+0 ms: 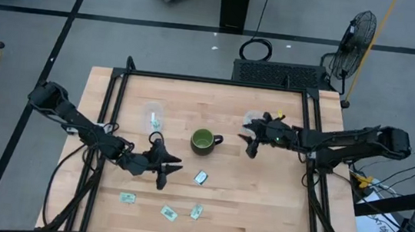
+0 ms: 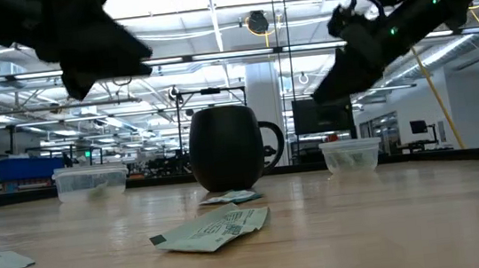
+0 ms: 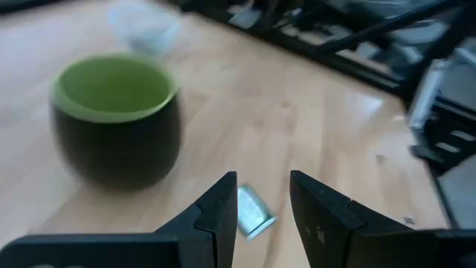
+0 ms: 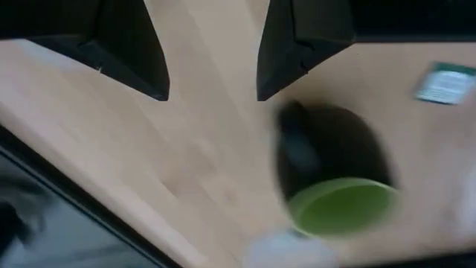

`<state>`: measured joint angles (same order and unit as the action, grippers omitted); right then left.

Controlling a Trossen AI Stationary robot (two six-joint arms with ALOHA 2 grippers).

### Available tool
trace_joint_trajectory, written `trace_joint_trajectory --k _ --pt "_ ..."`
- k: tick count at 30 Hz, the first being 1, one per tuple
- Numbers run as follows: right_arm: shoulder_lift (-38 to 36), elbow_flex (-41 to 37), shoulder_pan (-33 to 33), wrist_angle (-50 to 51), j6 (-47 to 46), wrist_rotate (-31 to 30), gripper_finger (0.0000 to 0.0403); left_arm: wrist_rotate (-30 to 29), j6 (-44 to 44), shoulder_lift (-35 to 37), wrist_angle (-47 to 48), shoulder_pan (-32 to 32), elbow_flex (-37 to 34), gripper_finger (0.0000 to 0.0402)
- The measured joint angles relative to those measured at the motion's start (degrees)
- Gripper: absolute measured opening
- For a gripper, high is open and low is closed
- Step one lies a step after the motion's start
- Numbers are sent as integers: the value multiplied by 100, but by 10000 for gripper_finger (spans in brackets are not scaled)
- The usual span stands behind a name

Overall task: Pick and place items into bin
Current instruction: Put the green truvia packet into the left transparent bin

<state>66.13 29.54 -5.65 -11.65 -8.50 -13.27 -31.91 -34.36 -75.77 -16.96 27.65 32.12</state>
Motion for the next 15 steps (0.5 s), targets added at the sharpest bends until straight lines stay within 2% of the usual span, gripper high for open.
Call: trace_joint_trajectory --k 5,8,12,15 --pt "0 2 477 -645 70 -5 192 225 804 -354 -541 -10 -1 130" --pt "0 2 742 -1058 171 10 188 552 1065 -935 -1385 -133 18 130" --pt "-2 4 975 -1562 317 4 188 923 1127 -1606 -1832 -403 29 134" --pt "-2 4 1078 -1645 366 3 189 1051 972 -1853 -1769 -573 124 153"
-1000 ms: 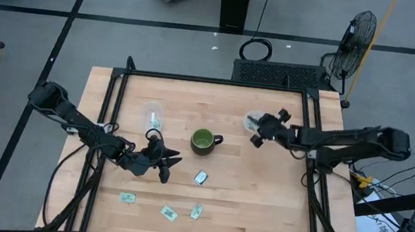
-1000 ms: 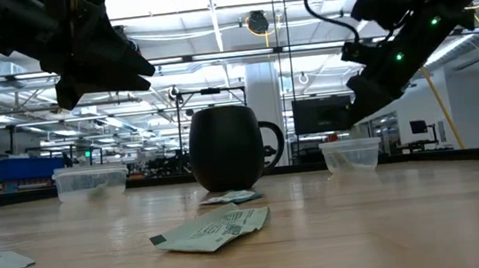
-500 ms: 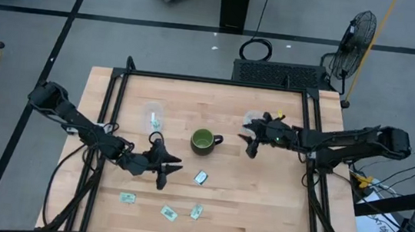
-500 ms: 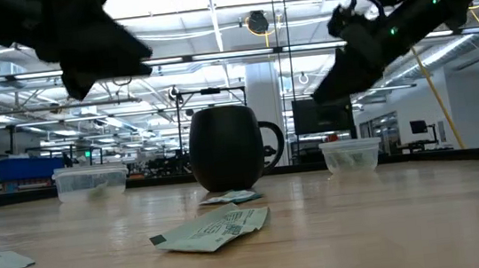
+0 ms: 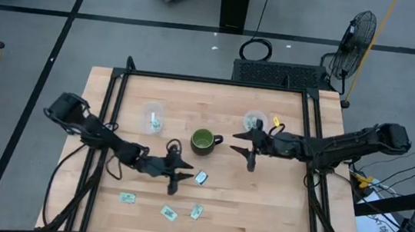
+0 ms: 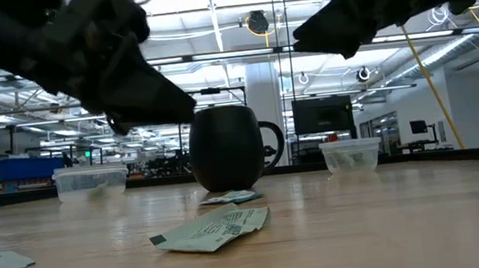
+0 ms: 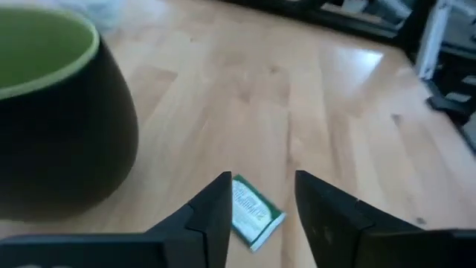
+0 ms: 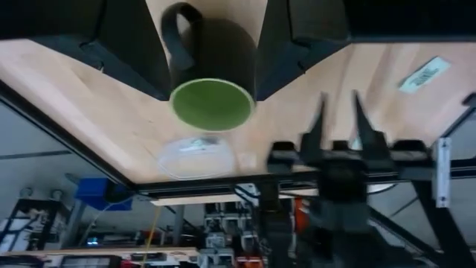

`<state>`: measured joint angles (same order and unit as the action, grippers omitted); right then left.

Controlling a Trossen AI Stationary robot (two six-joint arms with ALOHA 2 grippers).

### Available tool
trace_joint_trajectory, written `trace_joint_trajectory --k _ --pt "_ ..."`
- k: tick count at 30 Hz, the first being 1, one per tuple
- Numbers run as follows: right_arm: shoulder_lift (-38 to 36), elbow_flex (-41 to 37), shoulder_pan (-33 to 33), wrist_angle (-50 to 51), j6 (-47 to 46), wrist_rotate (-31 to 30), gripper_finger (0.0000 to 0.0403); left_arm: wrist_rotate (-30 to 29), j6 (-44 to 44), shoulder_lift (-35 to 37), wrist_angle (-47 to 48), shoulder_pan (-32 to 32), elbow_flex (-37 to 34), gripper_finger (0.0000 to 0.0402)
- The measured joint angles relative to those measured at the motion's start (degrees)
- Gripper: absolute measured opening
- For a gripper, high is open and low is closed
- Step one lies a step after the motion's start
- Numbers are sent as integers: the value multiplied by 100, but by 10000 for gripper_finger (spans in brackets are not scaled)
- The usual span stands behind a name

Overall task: Pick and place items into bin
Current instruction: Put the green truvia packet into the left transparent bin

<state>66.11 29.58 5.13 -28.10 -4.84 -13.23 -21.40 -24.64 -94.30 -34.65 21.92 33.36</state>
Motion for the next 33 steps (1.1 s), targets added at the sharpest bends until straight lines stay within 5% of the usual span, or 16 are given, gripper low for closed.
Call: trace_joint_trajectory --k 11,16,27,33 --pt "0 0 78 -38 -44 0 183 347 583 -1125 1079 -198 1228 228" --pt "2 0 104 -43 -44 4 181 280 489 -1394 1971 -198 1585 230" --pt "2 0 171 -39 -66 0 177 187 196 -1931 1844 -252 1716 229" --pt "2 0 172 -41 -50 -6 172 231 70 -2039 1847 -315 1705 186"
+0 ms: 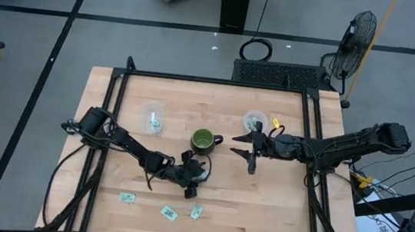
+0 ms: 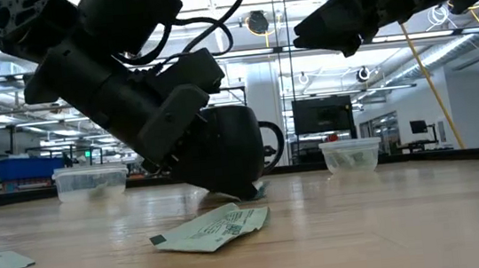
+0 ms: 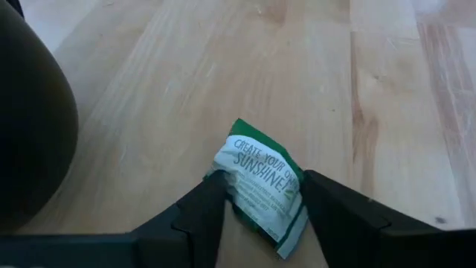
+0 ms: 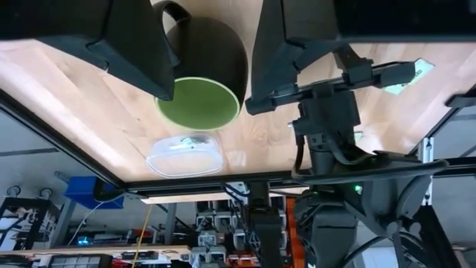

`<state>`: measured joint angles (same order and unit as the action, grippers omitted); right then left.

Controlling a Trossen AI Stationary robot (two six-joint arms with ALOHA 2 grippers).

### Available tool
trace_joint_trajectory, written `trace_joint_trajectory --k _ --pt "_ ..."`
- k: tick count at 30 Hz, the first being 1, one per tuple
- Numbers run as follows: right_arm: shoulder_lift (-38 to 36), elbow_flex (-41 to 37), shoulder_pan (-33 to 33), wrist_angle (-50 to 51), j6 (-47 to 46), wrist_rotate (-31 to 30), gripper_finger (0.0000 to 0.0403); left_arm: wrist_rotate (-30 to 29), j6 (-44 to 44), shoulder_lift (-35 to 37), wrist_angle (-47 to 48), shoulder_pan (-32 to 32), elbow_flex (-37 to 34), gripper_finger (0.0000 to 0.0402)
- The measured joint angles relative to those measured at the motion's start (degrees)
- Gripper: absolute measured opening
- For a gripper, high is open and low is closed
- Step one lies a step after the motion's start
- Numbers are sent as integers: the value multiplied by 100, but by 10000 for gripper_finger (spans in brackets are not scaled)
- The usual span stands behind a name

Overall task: Pick and place items into bin
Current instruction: Put the green truvia packet into the left transparent bin

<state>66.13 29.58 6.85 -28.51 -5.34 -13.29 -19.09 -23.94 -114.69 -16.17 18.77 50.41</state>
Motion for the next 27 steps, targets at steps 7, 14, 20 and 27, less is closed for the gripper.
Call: trace_joint_trajectory --k 7,14,20,27 --pt "0 0 2 4 2 -1 171 54 -56 120 -158 -12 -17 107" --pt "0 0 2 65 3 -1 171 1046 -331 985 667 23 -55 57" --pt "0 0 2 91 2 3 171 496 -669 2012 2059 255 -43 46" --pt "0 0 2 91 -122 8 171 -1264 -1616 2946 4166 586 -37 64"
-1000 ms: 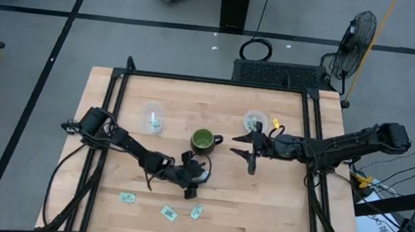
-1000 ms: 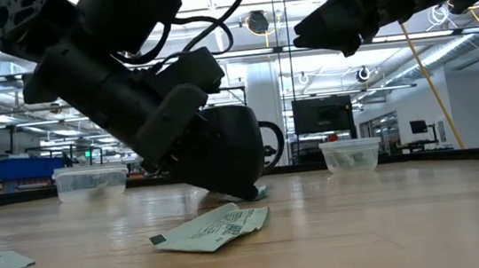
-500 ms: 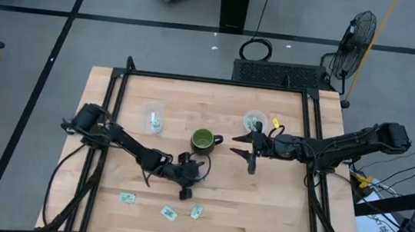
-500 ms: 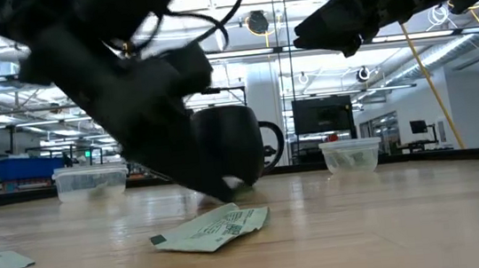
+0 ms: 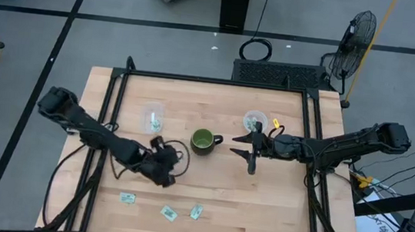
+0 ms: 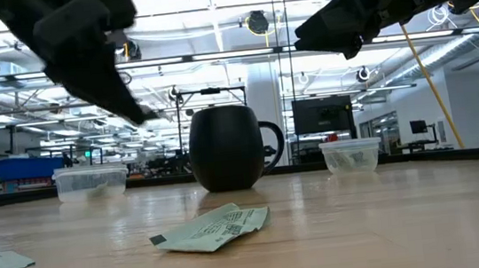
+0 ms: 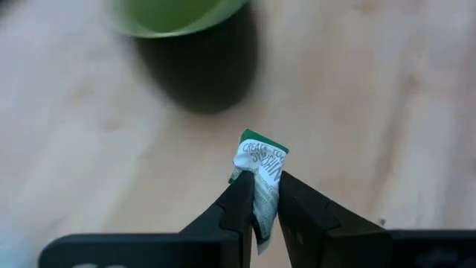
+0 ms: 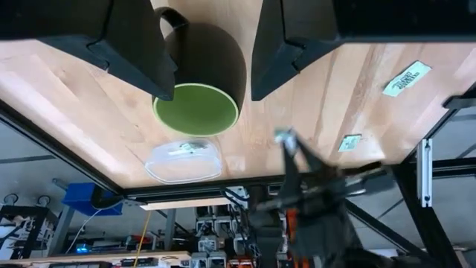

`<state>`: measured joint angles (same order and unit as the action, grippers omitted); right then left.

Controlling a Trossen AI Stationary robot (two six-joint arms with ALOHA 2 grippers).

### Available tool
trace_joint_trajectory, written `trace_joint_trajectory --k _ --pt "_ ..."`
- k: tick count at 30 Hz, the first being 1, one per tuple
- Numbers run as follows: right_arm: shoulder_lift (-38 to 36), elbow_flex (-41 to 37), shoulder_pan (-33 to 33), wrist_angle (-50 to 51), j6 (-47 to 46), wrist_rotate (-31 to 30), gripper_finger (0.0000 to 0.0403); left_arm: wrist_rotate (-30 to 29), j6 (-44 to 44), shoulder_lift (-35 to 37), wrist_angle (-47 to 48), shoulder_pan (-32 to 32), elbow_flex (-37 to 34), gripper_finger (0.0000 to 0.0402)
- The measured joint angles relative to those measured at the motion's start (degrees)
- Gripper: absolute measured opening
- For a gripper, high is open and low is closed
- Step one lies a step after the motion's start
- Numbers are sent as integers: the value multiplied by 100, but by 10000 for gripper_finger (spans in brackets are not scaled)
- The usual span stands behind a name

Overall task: Pick and place items into bin
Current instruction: Put the green truvia packet into the left transparent bin, then put the green stevia packet into the right transparent bin

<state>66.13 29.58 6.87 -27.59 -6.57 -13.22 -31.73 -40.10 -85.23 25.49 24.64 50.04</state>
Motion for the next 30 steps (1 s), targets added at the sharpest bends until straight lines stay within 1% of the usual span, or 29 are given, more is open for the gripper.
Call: trace_joint_trajectory --k 3,5,10,12,14,16,18,22,26,30 --pt "0 0 -2 0 12 0 171 -636 -569 290 908 -8 0 58" --pt "0 0 -2 0 15 0 171 -959 -1315 439 1657 -114 0 53" --pt "0 0 -2 15 17 -5 171 -1336 -3174 638 3402 -459 0 48" --pt "0 0 -2 15 17 -6 171 -1335 -3724 635 3778 -645 0 53" --pt "0 0 -2 13 18 -6 171 -1336 -3793 636 3842 -807 0 61" --pt "0 0 -2 15 20 -8 171 -1278 -3402 636 3773 -990 0 71" --pt "0 0 -2 15 18 -8 171 -1268 -3245 635 3771 -1207 0 81" --pt "0 0 -2 20 20 -8 171 -1291 -3266 636 3994 -1652 -40 104" --pt "0 0 -2 49 20 -8 171 -1288 -3546 636 4085 -2095 -206 138" --pt "0 0 -2 111 22 7 171 -1060 -3551 638 3886 -2187 -318 175"
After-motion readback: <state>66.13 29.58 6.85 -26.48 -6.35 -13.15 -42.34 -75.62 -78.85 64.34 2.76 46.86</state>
